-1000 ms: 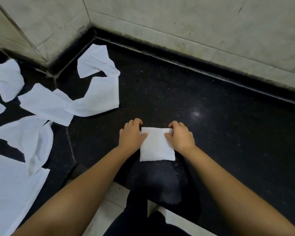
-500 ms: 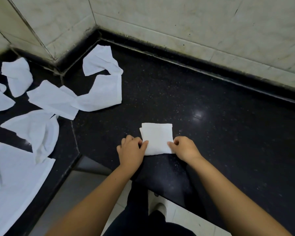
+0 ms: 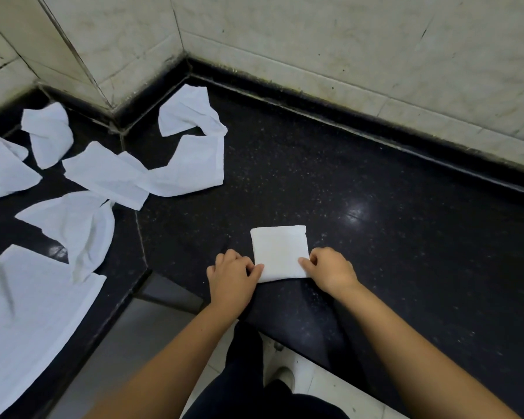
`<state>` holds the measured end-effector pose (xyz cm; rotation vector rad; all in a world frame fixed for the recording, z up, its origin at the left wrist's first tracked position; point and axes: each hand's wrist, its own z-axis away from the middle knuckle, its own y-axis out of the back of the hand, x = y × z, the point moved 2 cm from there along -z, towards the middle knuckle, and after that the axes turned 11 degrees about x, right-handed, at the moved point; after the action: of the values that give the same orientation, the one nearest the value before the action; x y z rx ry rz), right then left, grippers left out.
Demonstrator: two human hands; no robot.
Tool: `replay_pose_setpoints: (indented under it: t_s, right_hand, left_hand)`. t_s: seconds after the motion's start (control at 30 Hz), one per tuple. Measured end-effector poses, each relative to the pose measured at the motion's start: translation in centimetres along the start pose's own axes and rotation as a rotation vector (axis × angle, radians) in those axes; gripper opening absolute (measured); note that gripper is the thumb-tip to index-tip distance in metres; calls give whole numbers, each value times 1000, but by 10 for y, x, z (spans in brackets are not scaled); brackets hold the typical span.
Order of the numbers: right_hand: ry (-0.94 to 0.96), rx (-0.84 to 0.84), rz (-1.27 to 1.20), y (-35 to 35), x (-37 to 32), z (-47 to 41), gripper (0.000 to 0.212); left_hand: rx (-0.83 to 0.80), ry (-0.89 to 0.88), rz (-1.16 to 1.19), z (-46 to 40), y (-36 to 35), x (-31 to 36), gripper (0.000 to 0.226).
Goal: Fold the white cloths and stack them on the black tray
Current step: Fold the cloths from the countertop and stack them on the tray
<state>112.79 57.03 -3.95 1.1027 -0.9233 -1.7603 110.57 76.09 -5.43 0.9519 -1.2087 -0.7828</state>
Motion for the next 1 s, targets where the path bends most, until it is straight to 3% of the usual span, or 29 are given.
replay_pose_setpoints:
  t_s: [0.13, 0.23, 0.3, 0.5, 0.6, 0.73, 0.8, 0.87, 1.0]
  right_hand:
    - [-3, -6, 51, 1, -7, -4, 25]
    - [-84, 75, -14, 5, -14, -17, 47]
    - [-114, 107, 2, 5, -20, -25, 51]
    - [-111, 130, 26, -4, -34, -31, 30]
    - [-149, 119, -256, 0, -24, -31, 13]
    - [-258, 51, -867, 18, -4, -16, 2]
    - [-303, -33, -1130, 28, 10, -3, 15]
    - [-329, -83, -1266, 38, 24, 12, 12]
    - [-373, -2, -1335, 57, 55, 51, 11]
  left_hand:
    - [33, -11, -53, 0, -1, -1, 28]
    - [80, 52, -23, -15, 0, 6, 36]
    - [72, 72, -77, -26, -5, 14, 40]
    - [19, 132, -48, -40, -14, 31, 33]
    - [25, 193, 222, -40, -8, 29, 19]
    - [-109, 308, 761, -31, 14, 39, 10]
    - [-153, 331, 910, -21, 25, 49, 12]
    - [-187, 334, 989, -10, 31, 60, 23]
    - [-342, 356, 1029, 17, 35, 84, 39]
